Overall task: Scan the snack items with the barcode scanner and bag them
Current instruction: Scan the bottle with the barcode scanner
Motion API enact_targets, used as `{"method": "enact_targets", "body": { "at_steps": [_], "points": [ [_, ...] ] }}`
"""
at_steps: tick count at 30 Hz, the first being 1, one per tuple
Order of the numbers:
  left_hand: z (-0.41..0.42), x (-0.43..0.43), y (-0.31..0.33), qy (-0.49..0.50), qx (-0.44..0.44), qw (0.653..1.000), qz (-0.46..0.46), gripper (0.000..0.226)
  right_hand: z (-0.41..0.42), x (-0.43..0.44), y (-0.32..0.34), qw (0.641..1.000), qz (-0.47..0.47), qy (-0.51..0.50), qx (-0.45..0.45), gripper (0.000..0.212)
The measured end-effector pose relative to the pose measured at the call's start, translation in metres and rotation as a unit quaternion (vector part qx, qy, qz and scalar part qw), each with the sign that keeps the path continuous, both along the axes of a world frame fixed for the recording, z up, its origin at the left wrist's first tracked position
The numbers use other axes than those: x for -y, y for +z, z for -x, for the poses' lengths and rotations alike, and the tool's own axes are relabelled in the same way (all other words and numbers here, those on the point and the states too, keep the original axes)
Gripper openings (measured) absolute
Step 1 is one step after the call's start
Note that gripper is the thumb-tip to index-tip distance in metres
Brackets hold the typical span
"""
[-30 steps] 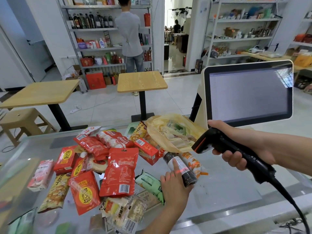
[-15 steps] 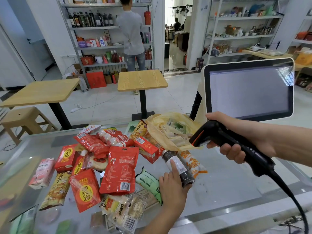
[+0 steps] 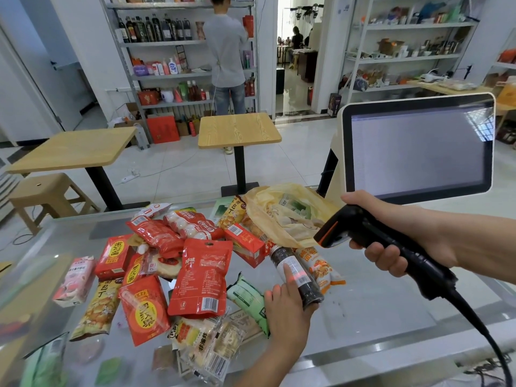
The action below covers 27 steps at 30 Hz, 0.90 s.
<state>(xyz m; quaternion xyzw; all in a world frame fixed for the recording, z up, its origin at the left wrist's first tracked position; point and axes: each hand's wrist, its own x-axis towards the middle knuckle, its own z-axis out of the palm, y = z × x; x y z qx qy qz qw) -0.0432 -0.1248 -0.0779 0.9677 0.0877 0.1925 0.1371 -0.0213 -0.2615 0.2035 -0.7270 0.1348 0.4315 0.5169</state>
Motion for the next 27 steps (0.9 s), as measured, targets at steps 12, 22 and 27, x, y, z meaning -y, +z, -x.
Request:
{"method": "enact_targets", "body": {
  "at_steps": [12, 22, 27],
  "points": [
    [0.003, 0.000, 0.012, 0.002, -0.013, 1.000, -0.005, 0.116, 0.001, 0.005, 0.002, 1.000, -0.014, -0.012, -0.013, 0.063],
    [0.006, -0.004, 0.014, -0.025, -0.069, 0.997, 0.010, 0.113, -0.009, 0.005, -0.015, 0.999, -0.036, -0.010, -0.001, 0.065],
    [0.010, -0.007, 0.022, -0.010, -0.140, 0.986, 0.088, 0.110, -0.025, -0.003, -0.062, 0.998, -0.063, -0.020, 0.003, 0.071]
  ]
}}
